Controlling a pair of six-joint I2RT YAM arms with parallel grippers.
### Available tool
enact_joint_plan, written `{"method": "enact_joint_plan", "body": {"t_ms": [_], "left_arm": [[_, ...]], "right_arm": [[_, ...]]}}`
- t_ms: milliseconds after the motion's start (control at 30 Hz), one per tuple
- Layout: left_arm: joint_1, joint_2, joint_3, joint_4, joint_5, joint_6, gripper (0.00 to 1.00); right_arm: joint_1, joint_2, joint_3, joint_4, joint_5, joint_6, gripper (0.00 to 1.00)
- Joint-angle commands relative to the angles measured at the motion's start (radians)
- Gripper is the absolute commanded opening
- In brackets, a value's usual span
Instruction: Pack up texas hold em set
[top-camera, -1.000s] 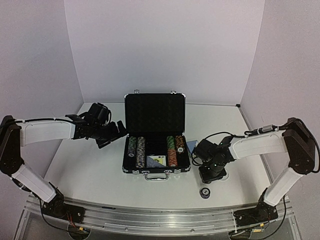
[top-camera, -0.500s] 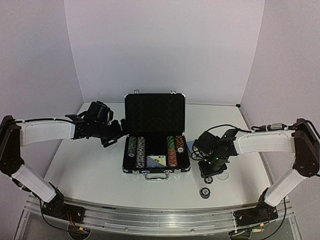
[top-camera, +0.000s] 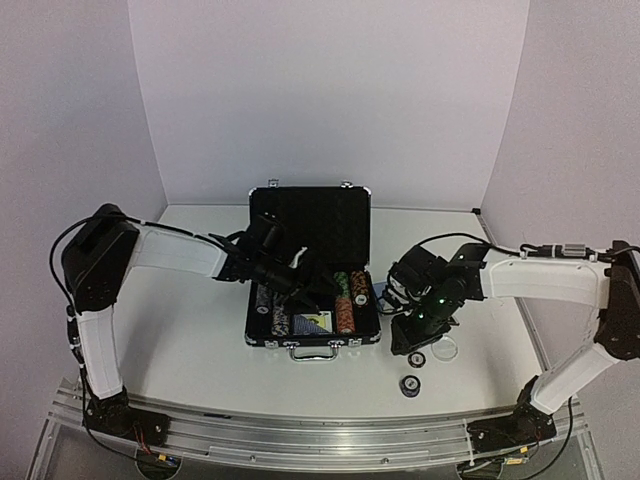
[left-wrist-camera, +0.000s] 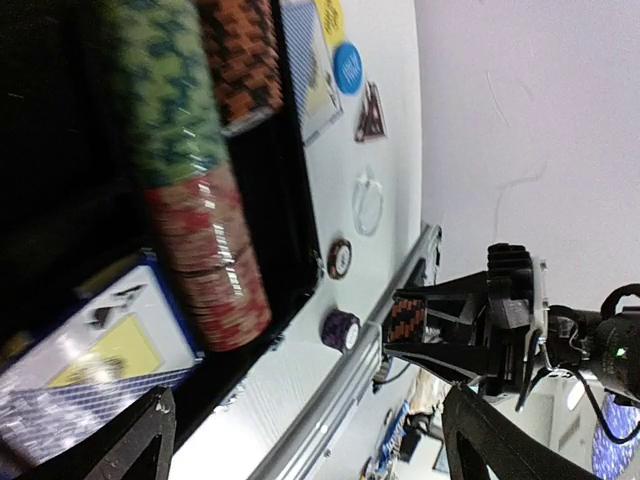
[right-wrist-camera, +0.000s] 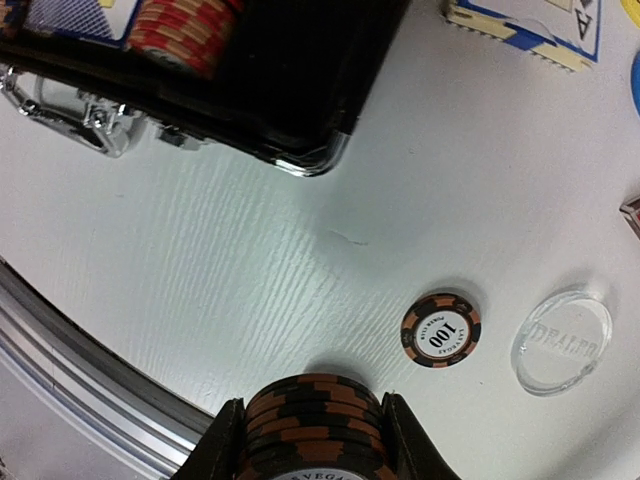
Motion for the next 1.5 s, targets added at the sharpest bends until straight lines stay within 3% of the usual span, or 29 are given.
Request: {"method": "enact_joint_plan", "body": {"t_ms": [0, 233, 433, 667, 1033, 1233, 1467], "left_arm": [[-0.075, 0.098, 0.153, 0.077, 0.257, -0.040, 0.90], [-0.127, 0.182, 0.156, 0.215, 0.359, -0.184, 0.83], [-0.163, 0.204, 0.164, 0.248, 0.402, -0.217, 0.82], [-0.175, 0.199, 0.100, 0.422, 0.448, -0.342, 0.82], [-0.205, 0.246, 0.125, 0.462, 0.526, -0.375, 0.82], [-0.217, 0.254, 0.094, 0.615, 0.557, -0.461, 0.81], [-0.233, 0.272, 0.110, 0.630, 0.592, -0.478, 0.72]], "right_arm": [[0.031, -0.025, 0.075, -0.041, -0.080, -0.080, 0.03], [0.060, -0.004, 0.144, -0.066, -0.112, -0.134, 0.03], [0.077, 0.016, 0.183, -0.077, -0.137, -0.170, 0.03], [0.094, 0.015, 0.197, -0.085, -0.140, -0.199, 0.03], [0.122, 0.024, 0.226, -0.092, -0.085, -0.237, 0.03], [0.136, 0.031, 0.229, -0.092, -0.075, -0.256, 0.03], [0.150, 0.035, 0.233, -0.092, -0.061, -0.275, 0.03]]}}
